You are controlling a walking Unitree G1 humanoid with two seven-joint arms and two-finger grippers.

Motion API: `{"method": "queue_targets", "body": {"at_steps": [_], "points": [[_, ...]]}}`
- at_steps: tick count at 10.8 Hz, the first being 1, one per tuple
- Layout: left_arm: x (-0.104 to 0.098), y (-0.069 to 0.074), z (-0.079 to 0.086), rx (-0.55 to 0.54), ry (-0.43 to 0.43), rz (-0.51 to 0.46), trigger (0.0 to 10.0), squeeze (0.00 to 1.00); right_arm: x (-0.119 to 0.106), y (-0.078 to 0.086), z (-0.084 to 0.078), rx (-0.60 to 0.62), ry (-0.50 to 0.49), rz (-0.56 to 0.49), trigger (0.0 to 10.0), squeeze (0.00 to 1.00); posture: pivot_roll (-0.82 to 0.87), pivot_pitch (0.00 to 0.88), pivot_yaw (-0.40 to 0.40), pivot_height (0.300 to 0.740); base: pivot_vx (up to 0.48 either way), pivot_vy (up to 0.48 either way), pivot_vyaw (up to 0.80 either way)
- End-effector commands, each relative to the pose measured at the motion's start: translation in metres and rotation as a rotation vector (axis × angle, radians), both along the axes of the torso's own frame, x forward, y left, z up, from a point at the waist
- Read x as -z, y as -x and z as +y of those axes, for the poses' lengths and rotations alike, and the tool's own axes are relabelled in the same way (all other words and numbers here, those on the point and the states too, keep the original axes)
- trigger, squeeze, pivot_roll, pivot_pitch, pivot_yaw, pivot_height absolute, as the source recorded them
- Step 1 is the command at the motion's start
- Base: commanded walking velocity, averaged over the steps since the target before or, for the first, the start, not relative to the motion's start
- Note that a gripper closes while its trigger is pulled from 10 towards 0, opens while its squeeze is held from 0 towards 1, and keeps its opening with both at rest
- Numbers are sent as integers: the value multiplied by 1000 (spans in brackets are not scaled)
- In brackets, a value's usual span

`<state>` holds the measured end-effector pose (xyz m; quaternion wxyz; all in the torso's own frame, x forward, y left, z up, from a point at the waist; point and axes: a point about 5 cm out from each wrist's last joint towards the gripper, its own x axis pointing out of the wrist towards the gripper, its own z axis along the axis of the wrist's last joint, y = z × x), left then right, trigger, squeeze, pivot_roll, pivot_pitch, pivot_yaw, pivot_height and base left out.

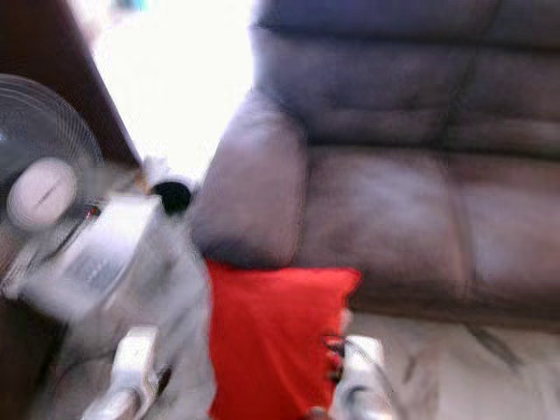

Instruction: Move the pillow to the sofa from floor

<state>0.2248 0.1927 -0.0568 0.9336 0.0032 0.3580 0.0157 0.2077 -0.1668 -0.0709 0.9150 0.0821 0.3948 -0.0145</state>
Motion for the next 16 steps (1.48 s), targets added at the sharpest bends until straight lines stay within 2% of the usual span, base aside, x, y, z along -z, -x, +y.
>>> {"method": "queue_targets", "body": {"at_steps": [1,16], "points": [[-1,-3,-7,16,8,-3,10000,0,3,6,-9,17,20,17,10000,0,83,174,19,714,247,0,0],[1,0,-5,13,10,11,10000,0,3,7,-9,5,28,28,10000,0,81,167,23,714,0,0,0]]}}
